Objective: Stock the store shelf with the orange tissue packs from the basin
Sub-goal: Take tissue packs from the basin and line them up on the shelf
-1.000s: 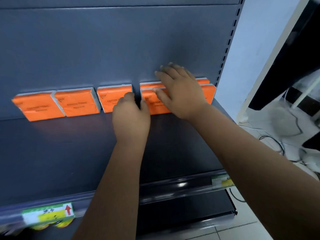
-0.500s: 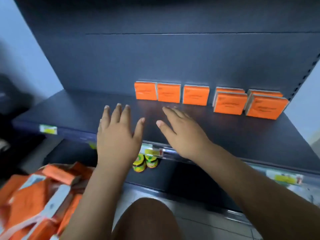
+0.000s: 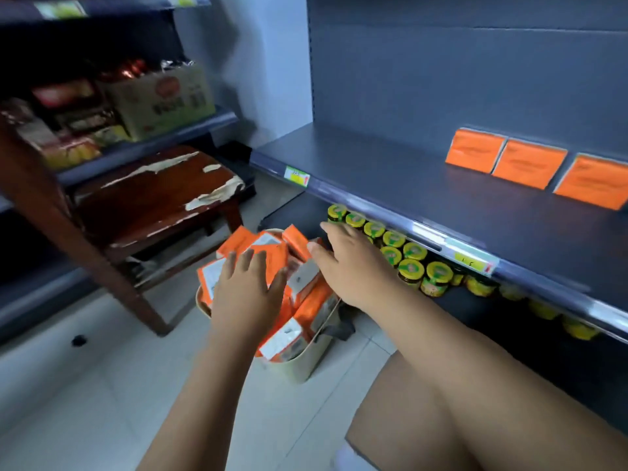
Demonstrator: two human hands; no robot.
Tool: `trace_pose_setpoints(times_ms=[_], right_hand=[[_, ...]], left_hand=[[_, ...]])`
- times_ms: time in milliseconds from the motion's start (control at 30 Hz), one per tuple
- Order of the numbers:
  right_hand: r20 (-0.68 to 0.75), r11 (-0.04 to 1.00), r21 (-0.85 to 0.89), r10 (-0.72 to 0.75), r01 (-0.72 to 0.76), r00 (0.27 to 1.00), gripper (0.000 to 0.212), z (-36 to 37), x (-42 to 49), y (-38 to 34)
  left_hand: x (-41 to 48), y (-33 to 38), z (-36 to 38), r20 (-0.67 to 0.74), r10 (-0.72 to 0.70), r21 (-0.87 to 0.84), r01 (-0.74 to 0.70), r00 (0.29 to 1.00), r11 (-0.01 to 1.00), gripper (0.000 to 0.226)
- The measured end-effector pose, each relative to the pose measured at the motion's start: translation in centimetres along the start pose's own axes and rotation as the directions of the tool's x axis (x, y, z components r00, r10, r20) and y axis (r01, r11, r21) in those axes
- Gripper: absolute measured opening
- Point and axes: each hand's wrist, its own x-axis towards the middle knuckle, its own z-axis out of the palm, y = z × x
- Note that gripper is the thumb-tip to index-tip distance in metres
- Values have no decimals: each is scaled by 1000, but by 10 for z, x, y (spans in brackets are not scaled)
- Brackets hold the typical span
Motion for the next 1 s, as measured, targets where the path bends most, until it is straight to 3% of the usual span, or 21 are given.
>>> trace_pose_setpoints(times_ms=[133, 267, 400, 500, 667, 800, 900, 1000], right_hand=[[135, 999, -13, 52, -51, 989, 41, 42, 9, -4], [196, 987, -162, 37, -4, 980, 37, 75, 17, 14], [256, 960, -240, -81, 144, 963, 64, 87, 28, 29], [272, 922, -306, -153, 236, 950, 68, 90, 38, 33], [274, 922, -295, -170, 251, 946, 55, 99, 54, 32], [284, 907, -326, -173, 265, 943, 32, 92, 63, 30], [290, 946, -233, -155, 227, 944, 18, 76, 72, 27], [206, 993, -6, -117, 120, 972, 19, 56, 76, 35]], left_hand=[[-8, -16, 17, 138, -107, -35, 113, 985, 993, 56], [-5, -32, 35, 218, -151, -32, 161, 964, 986, 52], [5, -48, 46, 319, -246, 31, 249, 915, 968, 49], [10, -57, 51, 379, -245, 67, 238, 892, 969, 50], [16, -60, 56, 415, -211, -5, 234, 885, 972, 37], [16, -60, 51, 398, -214, -91, 270, 892, 959, 35], [19, -62, 41, 341, -209, -154, 274, 916, 949, 26], [23, -61, 26, 300, -174, -240, 251, 938, 938, 15]])
